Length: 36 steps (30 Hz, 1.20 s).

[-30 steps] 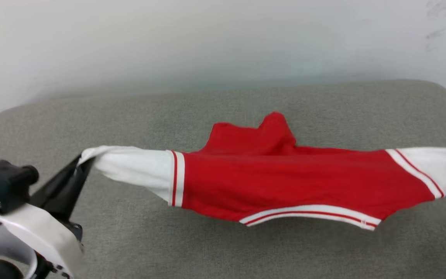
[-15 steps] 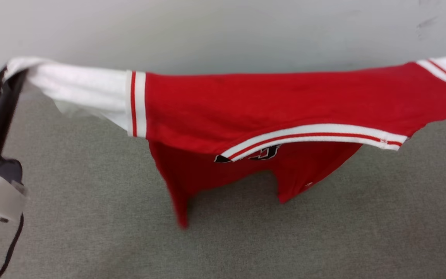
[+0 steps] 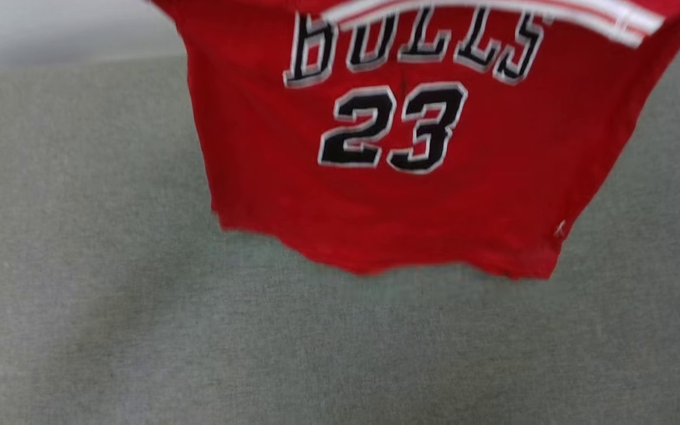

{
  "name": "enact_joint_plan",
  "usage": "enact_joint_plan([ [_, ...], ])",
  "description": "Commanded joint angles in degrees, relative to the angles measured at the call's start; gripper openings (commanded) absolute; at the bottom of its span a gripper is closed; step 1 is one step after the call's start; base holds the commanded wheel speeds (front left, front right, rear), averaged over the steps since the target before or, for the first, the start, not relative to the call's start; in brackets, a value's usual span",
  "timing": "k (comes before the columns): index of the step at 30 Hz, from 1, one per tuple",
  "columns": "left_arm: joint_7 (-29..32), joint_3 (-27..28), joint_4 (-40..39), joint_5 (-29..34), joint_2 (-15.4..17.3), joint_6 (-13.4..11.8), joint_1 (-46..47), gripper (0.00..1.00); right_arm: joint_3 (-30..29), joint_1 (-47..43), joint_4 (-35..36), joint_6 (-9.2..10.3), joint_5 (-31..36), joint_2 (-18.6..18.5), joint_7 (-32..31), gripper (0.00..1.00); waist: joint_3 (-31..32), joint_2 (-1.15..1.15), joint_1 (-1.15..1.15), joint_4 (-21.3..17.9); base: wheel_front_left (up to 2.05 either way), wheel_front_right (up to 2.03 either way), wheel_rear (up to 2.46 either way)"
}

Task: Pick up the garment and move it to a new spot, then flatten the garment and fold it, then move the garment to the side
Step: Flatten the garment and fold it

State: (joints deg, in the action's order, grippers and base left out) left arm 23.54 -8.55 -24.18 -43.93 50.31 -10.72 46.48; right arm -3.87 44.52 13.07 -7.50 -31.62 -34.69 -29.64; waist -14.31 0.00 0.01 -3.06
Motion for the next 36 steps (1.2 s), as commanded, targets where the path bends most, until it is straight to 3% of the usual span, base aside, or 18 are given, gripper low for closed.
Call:
enact_joint_plan([
  [1, -0.2, -0.6, 1.6, 0.7, -0.5, 0.5, 2.7, 0.0, 0.9, 2.5, -1.2, 0.02, 0.9, -0.5, 1.0, 0.0, -3.9, 0.0, -0.01, -0.1, 0.0, 0.0, 0.0],
  [12, -3.5, -9.6, 24.3, 9.1, -10.6, 5.7, 36.9, 0.0, 9.0, 27.6, -16.6, 0.03, 5.8, -5.2, 10.5, 0.0, -17.2, 0.0, -0.01, 2.1, 0.0, 0.0, 0.0],
  [20, -12.8, -11.5, 39.0, 13.6, -18.6, 5.6, 52.0, 0.0, 13.7, 42.1, -28.5, 0.05, 10.9, -6.0, 17.3, 0.0, -24.1, 0.0, -0.01, 4.0, 0.0, 0.0, 0.0],
  [27, -20.9, -13.0, 48.2, 13.5, -22.9, 7.1, 50.2, 0.0, 17.5, 41.9, -37.2, 0.04, 12.5, -3.2, 22.8, 0.0, -25.1, 0.0, -0.01, 5.3, 0.0, 0.0, 0.0],
  [36, -26.6, -15.7, 54.0, 10.9, -25.8, 8.6, 32.3, 0.0, 20.0, 28.1, -43.8, 0.04, 12.0, 0.9, 25.9, 0.0, -20.1, 0.0, -0.01, 6.7, 0.0, 0.0, 0.0],
])
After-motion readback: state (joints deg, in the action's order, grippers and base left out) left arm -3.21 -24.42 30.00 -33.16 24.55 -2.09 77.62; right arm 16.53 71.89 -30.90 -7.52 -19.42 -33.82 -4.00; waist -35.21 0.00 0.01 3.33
